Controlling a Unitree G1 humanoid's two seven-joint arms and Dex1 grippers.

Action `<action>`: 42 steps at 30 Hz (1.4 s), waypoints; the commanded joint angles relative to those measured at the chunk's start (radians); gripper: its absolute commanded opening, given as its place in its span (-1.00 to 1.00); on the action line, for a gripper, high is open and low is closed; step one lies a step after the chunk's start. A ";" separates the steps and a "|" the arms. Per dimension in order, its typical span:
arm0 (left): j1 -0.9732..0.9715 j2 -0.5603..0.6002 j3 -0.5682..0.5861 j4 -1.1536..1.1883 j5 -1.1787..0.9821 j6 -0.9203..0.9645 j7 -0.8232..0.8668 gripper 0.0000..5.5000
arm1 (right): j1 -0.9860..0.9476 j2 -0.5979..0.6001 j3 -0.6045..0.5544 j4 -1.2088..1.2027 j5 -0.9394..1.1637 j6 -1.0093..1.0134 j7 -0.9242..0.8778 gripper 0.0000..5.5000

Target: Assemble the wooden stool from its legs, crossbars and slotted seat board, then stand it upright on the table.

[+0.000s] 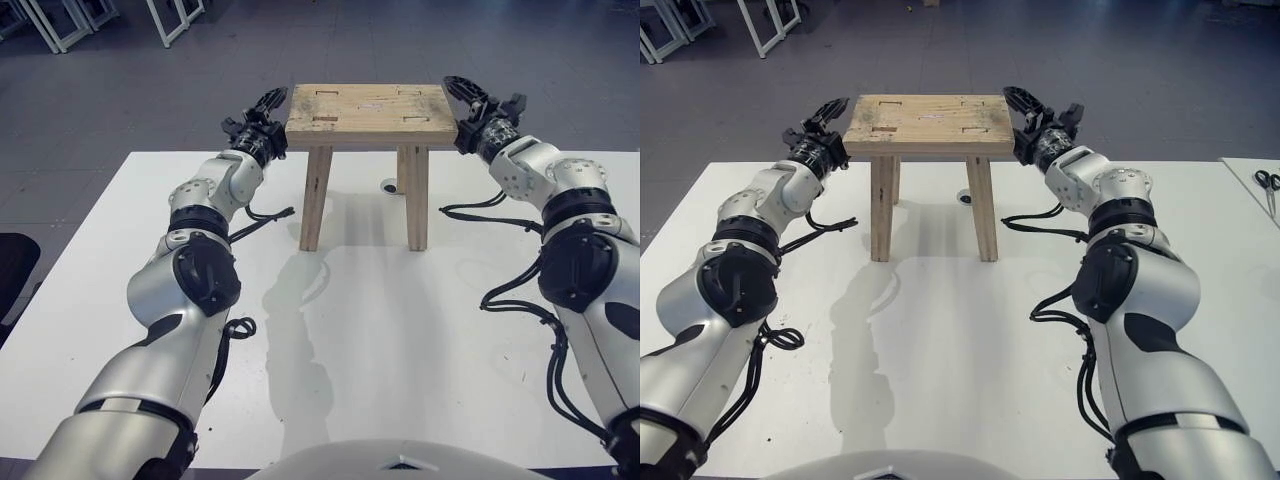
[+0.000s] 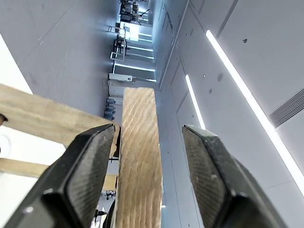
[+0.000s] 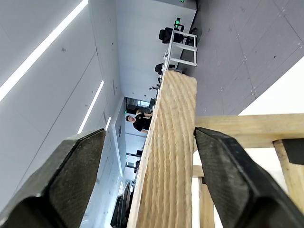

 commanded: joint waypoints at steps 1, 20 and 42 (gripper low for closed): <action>-0.010 -0.006 0.005 -0.018 0.065 -0.015 -0.021 0.07 | -0.020 0.004 -0.059 -0.014 -0.022 -0.025 -0.030 0.52; 0.714 -0.214 -0.521 -1.019 0.947 -0.809 -0.028 0.31 | 0.782 0.158 0.442 -1.071 -0.868 -0.653 -0.226 0.76; 1.050 -0.250 -0.760 -1.277 1.281 -0.845 0.081 0.19 | 1.113 0.288 0.567 -1.380 -1.023 -0.642 -0.288 0.68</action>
